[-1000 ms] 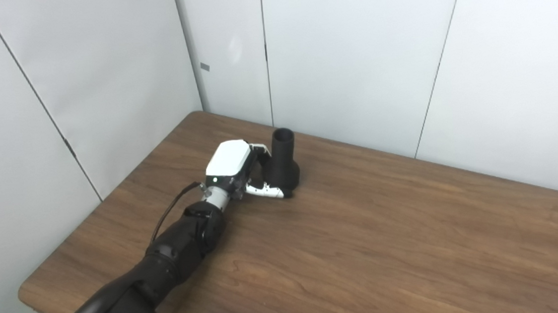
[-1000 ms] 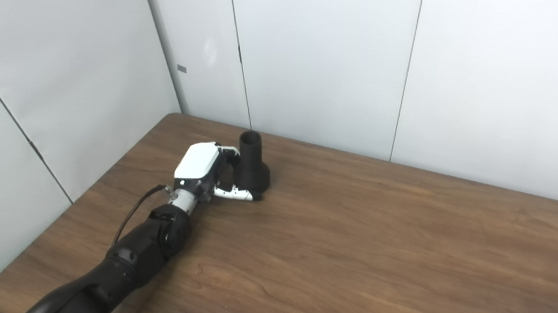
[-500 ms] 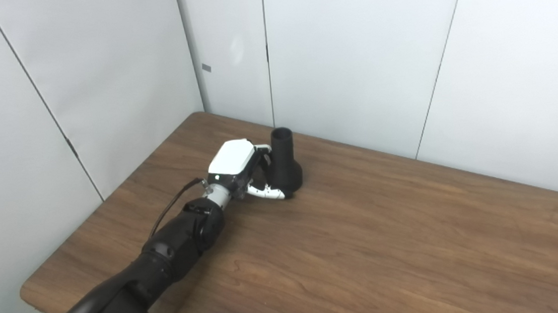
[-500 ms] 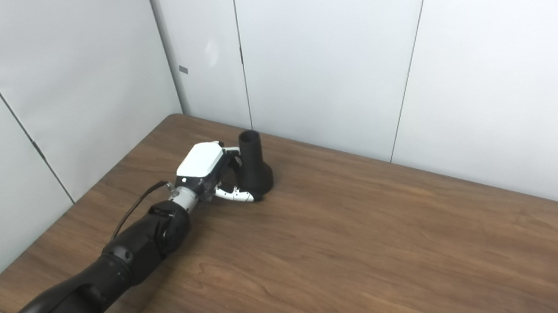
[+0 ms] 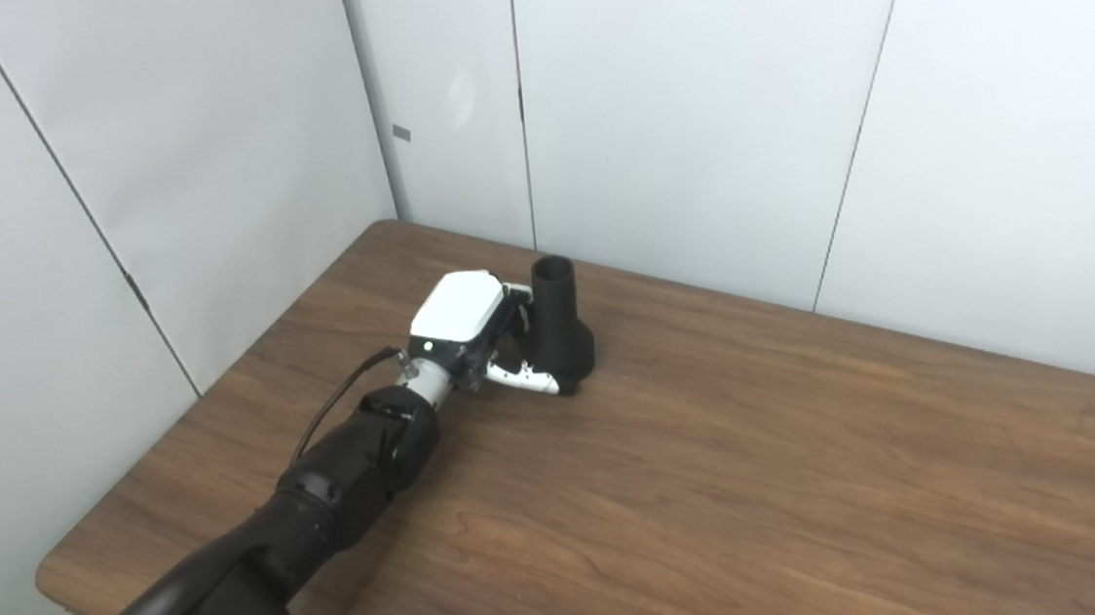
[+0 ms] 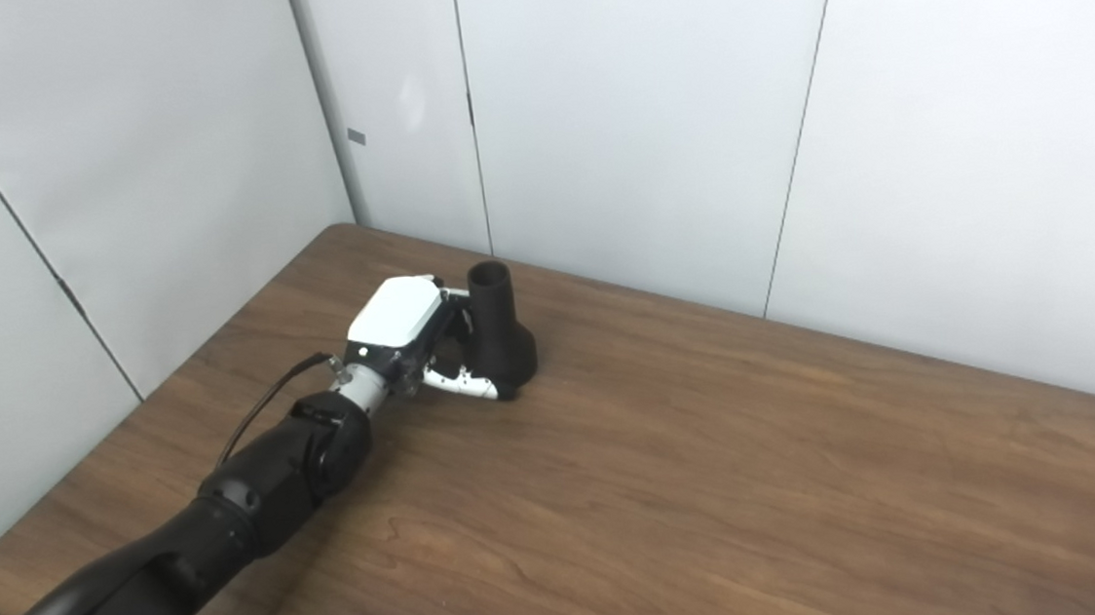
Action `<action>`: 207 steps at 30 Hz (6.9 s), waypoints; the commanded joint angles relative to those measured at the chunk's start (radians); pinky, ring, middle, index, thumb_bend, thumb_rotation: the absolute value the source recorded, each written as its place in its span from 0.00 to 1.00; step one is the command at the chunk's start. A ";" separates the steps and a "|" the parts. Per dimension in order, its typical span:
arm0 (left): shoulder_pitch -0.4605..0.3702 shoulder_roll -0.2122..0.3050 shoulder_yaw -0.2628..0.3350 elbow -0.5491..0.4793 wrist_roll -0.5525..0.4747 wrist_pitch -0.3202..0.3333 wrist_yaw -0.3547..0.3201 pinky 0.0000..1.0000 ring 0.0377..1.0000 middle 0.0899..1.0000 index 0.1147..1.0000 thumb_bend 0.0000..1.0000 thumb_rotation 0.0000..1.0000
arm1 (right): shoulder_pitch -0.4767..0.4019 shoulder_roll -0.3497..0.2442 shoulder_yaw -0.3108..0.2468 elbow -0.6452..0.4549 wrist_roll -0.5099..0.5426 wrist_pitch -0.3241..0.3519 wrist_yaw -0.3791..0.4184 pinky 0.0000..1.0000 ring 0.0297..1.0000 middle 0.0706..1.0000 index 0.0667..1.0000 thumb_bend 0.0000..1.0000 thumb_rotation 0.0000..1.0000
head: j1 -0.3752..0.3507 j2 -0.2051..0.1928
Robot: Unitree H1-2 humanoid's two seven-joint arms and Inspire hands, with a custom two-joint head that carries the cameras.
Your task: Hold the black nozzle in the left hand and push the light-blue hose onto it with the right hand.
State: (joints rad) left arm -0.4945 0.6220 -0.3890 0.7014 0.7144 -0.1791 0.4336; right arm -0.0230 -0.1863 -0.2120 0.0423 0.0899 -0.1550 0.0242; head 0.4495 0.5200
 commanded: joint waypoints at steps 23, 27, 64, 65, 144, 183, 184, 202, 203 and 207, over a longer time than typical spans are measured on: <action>0.126 -0.047 -0.053 -0.297 0.017 -0.113 -0.124 0.14 0.14 0.37 0.43 0.52 0.00 | 0.006 0.034 -0.020 -0.147 0.005 0.099 -0.059 0.41 0.53 0.55 0.45 0.50 0.18 | -0.147 0.037; 0.146 -0.059 -0.044 -0.368 -0.021 -0.129 -0.201 0.15 0.16 0.36 0.45 0.52 0.00 | 0.007 0.031 -0.026 -0.209 -0.026 0.125 -0.080 0.42 0.54 0.55 0.45 0.50 0.18 | -0.204 0.050; 0.103 -0.146 -0.408 -0.323 0.016 -0.291 -0.076 0.13 0.15 0.42 0.41 0.52 0.00 | -0.084 0.013 -0.177 -0.178 -0.400 0.072 -0.463 0.57 0.65 0.67 0.68 0.76 0.28 | -0.724 0.083; 0.096 -0.150 -0.420 -0.314 0.018 -0.291 -0.061 0.14 0.16 0.42 0.41 0.52 0.00 | -0.091 0.000 -0.173 -0.166 -0.412 0.081 -0.460 0.58 0.66 0.68 0.70 0.76 0.29 | -0.721 0.084; 0.109 -0.159 -0.431 -0.289 -0.002 -0.291 -0.010 0.12 0.14 0.42 0.41 0.53 0.00 | -0.423 -0.085 -0.089 0.470 -0.242 0.148 -0.511 0.49 0.53 0.52 0.44 0.54 0.03 | -0.821 0.088; 0.119 -0.241 -0.362 -0.265 0.063 -0.291 -0.111 0.14 0.16 0.42 0.41 0.53 0.00 | -0.273 -0.018 0.090 -0.221 -0.256 0.234 -0.254 0.35 0.37 0.41 0.47 0.53 0.00 | -0.603 0.133; 0.117 -0.244 -0.361 -0.258 0.064 -0.291 -0.116 0.14 0.16 0.42 0.41 0.53 0.00 | -0.268 -0.014 0.100 -0.245 -0.253 0.233 -0.239 0.34 0.36 0.41 0.47 0.53 0.00 | -0.598 0.133; 0.108 -0.322 -0.316 -0.180 0.126 -0.289 -0.120 0.12 0.13 0.42 0.41 0.53 0.00 | -0.207 0.101 0.281 -0.531 -0.257 0.260 -0.054 0.26 0.30 0.39 0.49 0.52 0.00 | -0.465 0.142; 0.106 -0.324 -0.318 -0.175 0.130 -0.289 -0.114 0.12 0.13 0.42 0.41 0.53 0.00 | -0.204 0.110 0.289 -0.535 -0.245 0.261 -0.046 0.25 0.29 0.38 0.49 0.52 0.00 | -0.464 0.142; 0.107 -0.331 -0.311 -0.172 0.133 -0.289 -0.125 0.12 0.13 0.42 0.41 0.53 0.00 | -0.183 0.140 0.322 -0.541 -0.222 0.262 -0.021 0.21 0.26 0.37 0.49 0.52 0.00 | -0.461 0.141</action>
State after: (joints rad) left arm -0.4792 0.3569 -0.6549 0.4559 0.8332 -0.4772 0.3149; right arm -0.1974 -0.0505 0.1056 -0.4545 -0.1430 0.1438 -0.0072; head -0.0108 0.6596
